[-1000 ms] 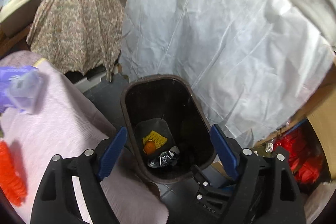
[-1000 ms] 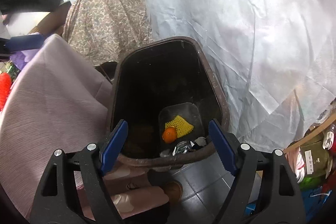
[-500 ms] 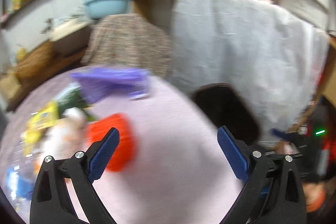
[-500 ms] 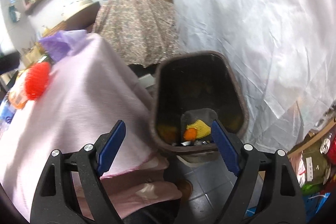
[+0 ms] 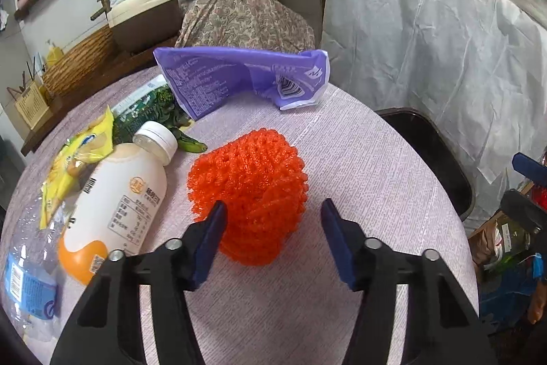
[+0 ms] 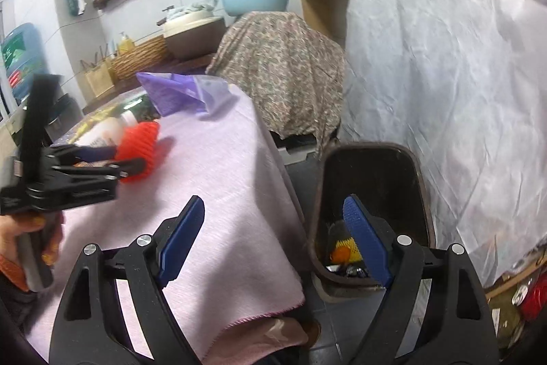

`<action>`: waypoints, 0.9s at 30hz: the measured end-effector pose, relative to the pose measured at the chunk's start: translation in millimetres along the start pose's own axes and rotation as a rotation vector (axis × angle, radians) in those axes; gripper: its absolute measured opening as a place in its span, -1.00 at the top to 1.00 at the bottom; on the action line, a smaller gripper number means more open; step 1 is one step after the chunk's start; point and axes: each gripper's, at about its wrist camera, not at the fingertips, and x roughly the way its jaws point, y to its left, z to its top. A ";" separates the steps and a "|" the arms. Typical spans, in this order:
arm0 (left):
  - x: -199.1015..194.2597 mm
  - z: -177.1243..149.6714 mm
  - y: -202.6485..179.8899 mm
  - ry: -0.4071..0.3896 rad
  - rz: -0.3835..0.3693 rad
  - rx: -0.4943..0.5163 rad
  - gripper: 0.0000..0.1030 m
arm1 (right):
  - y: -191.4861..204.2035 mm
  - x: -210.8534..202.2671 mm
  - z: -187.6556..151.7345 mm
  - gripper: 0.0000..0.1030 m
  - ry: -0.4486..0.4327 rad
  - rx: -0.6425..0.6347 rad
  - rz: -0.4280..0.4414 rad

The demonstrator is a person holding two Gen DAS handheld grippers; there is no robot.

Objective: Collect trash
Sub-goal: 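Grasp the orange net with the left tool while the right tool grasps the purple wrapper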

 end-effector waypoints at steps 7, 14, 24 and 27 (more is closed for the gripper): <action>-4.8 -7.8 9.8 0.007 -0.034 -0.047 0.61 | 24.7 5.2 17.2 -0.61 -0.007 -0.070 0.050; -20.1 -13.3 15.4 -0.004 -0.073 -0.071 0.62 | 73.9 38.9 60.5 -0.61 -0.024 -0.272 0.124; -28.1 -30.2 28.8 0.013 -0.119 -0.137 0.62 | 138.7 111.5 91.2 -0.18 0.019 -0.582 0.027; -26.9 -31.7 29.8 0.019 -0.130 -0.152 0.62 | 158.2 124.7 91.5 -0.13 -0.005 -0.688 -0.064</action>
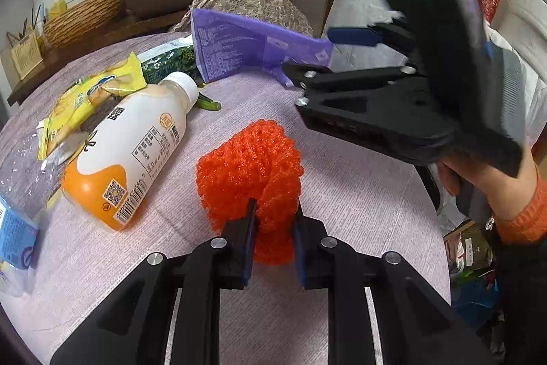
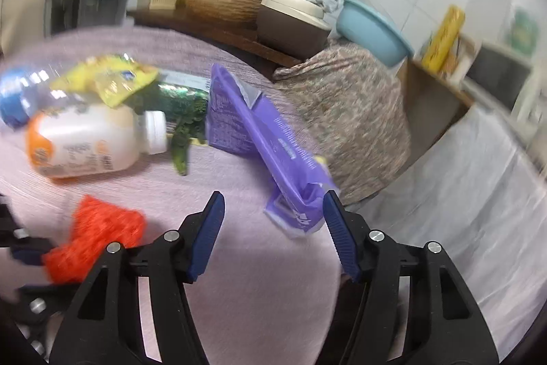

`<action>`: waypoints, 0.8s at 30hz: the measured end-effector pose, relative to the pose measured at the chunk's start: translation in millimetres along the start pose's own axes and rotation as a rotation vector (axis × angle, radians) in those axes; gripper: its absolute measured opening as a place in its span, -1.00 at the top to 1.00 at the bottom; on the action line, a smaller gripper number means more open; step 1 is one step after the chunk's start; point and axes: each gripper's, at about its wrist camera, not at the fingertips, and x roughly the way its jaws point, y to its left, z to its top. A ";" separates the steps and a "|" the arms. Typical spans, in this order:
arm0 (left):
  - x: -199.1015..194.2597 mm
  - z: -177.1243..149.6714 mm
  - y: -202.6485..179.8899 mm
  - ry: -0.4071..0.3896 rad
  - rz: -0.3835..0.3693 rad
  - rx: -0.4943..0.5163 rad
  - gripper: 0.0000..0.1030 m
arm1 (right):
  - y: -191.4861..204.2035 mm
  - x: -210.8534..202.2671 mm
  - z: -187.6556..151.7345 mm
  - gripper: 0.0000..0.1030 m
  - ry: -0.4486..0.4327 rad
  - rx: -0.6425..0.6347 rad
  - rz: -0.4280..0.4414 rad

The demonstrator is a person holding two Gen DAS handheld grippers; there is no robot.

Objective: Collect trash
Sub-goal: 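Grasp the orange net with the left tool while the right tool grasps the purple wrapper, then carry both items over the bin and open both tools to drop them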

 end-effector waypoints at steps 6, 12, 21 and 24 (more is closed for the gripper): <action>1.6 -4.0 -3.7 0.003 -0.005 0.004 0.62 | 16.1 18.6 8.0 0.66 0.037 -0.124 -0.119; 3.4 -3.0 -1.1 0.004 -0.012 0.001 0.62 | 5.4 14.0 1.5 0.94 0.037 -0.050 -0.052; 1.6 -5.9 3.5 -0.005 -0.020 -0.002 0.62 | -15.8 -36.4 -21.8 0.95 -0.048 0.131 0.046; -1.1 -7.5 1.9 -0.009 -0.024 0.005 0.62 | -23.8 -61.2 -38.5 0.95 -0.086 0.189 0.045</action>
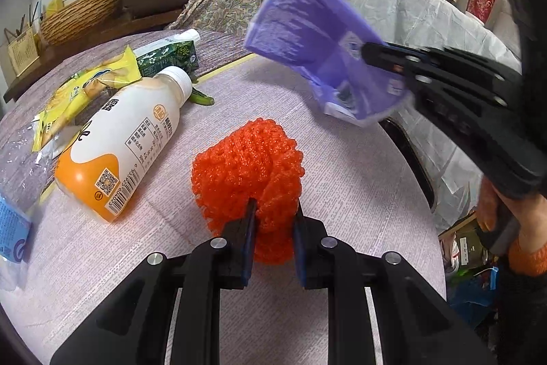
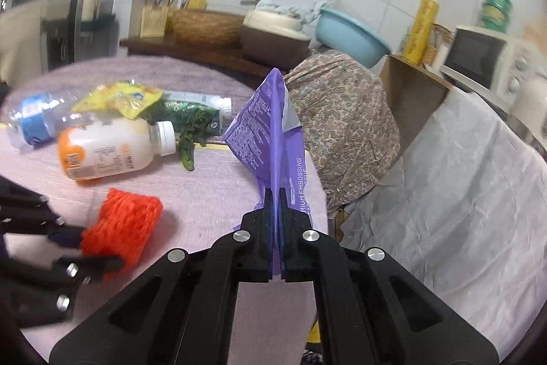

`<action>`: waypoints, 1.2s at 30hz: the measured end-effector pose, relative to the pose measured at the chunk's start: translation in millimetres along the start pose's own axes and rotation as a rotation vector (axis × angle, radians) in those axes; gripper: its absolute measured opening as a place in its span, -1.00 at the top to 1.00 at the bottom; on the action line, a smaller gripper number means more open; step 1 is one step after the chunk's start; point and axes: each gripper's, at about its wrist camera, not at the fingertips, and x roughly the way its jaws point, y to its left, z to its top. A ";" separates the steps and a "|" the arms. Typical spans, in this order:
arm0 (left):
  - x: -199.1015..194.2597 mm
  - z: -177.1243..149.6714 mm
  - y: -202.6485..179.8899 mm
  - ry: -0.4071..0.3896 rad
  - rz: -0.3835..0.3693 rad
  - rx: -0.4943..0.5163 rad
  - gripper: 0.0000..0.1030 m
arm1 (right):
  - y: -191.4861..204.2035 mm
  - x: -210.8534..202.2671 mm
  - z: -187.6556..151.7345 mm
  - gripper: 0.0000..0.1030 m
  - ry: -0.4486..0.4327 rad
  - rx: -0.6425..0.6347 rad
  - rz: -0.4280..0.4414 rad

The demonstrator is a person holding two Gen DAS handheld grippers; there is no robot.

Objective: Collect trash
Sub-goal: 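Carry both items over the bin and open both tools to drop them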

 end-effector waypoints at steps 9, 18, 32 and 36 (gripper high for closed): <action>-9.7 7.3 -21.1 -0.018 -0.037 0.043 0.63 | -31.2 -58.3 -45.6 0.95 -0.042 0.123 -0.050; 1.0 33.6 -72.1 -0.019 -0.108 0.114 0.62 | -97.8 -55.9 -102.9 0.95 0.040 0.279 -0.178; 32.5 61.8 -141.7 0.034 -0.192 0.187 0.63 | -147.4 43.6 -195.7 0.92 0.270 0.463 -0.194; 46.0 65.6 -159.9 0.048 -0.173 0.234 0.62 | -144.5 62.7 -210.9 0.65 0.318 0.434 -0.234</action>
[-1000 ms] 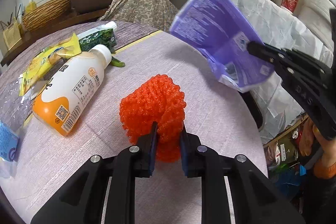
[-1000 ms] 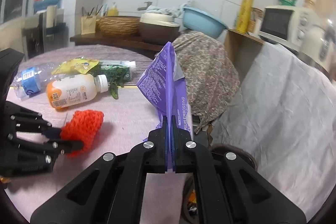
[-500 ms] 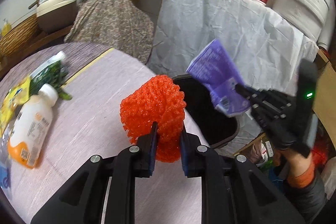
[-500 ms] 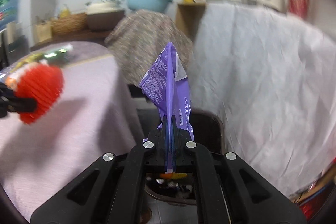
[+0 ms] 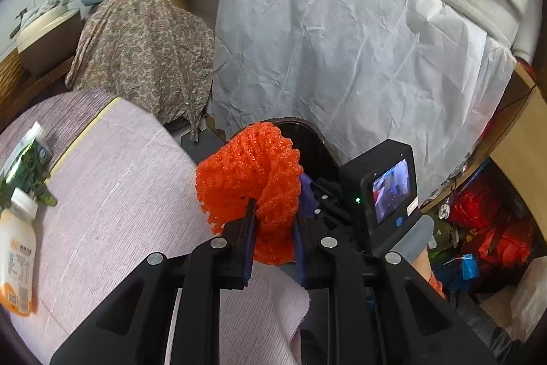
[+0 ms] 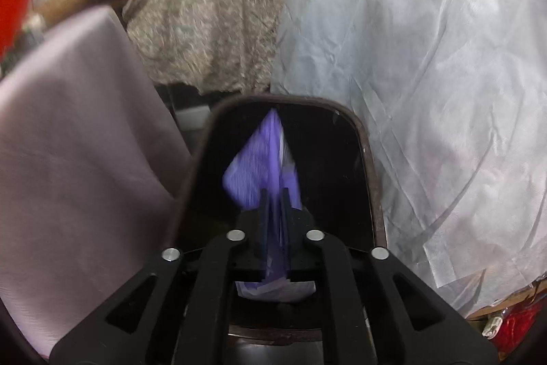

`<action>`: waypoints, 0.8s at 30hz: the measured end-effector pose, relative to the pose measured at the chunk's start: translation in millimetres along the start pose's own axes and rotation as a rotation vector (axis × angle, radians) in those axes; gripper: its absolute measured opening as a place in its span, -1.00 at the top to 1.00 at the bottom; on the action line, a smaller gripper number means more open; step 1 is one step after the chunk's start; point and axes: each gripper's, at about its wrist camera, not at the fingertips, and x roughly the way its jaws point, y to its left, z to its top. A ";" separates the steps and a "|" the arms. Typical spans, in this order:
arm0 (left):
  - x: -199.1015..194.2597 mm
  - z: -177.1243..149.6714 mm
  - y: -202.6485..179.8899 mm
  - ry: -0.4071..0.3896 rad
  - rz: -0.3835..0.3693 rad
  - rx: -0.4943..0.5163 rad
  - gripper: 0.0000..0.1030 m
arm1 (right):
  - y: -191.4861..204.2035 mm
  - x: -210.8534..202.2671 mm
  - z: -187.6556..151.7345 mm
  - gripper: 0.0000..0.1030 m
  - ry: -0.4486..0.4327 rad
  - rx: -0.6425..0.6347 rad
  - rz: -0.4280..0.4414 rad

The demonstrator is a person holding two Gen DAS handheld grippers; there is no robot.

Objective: Collect trash
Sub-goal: 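Carry both items over the bin and open both tools to drop them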

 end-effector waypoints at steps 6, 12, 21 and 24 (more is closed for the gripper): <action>24.9 7.7 -7.9 0.052 -0.016 0.002 0.62 | -11.0 -10.7 -15.7 -0.38 -0.058 0.062 -0.035; 57.6 14.5 -17.4 0.127 -0.048 -0.014 0.62 | -33.2 -32.3 -25.8 -0.39 -0.065 0.143 -0.068; 100.3 33.0 -34.5 0.178 -0.094 -0.022 0.54 | -66.0 -57.1 -54.6 -0.41 -0.070 0.251 -0.055; 108.3 35.9 -37.0 0.176 -0.070 -0.006 -0.03 | -72.2 -60.2 -57.5 -0.50 -0.063 0.277 -0.045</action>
